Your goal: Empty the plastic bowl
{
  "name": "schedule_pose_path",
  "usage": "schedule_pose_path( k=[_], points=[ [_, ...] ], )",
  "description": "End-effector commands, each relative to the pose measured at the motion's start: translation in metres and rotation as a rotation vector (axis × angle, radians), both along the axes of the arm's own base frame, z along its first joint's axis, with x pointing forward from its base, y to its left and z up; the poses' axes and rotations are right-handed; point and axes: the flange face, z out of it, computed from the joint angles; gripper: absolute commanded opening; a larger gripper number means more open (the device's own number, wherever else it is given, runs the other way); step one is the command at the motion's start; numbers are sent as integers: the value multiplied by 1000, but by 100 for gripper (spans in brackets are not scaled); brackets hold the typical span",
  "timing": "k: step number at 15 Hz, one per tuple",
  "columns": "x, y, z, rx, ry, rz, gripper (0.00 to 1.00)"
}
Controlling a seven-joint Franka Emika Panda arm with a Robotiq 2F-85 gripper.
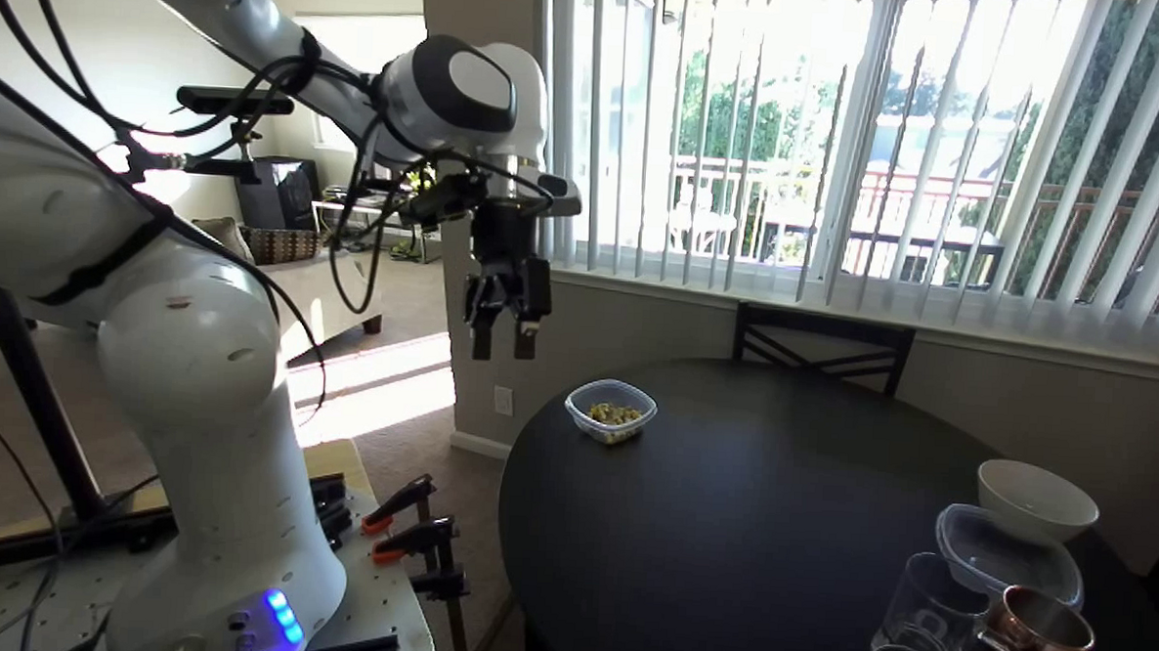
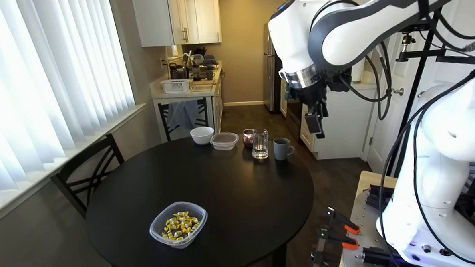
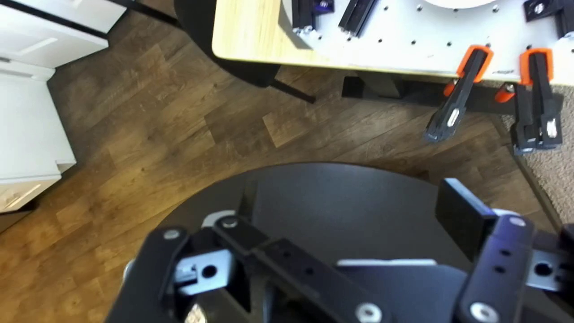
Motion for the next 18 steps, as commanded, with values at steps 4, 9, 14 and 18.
schedule_pose_path(
  k=[4, 9, 14, 18],
  points=[
    [112, 58, 83, -85, -203, 201, 100],
    [189, 140, 90, 103, -296, 360, 100],
    [251, 152, 23, 155, -181, 354, 100],
    [289, 138, -35, 204, -70, 343, 100]
  ],
)
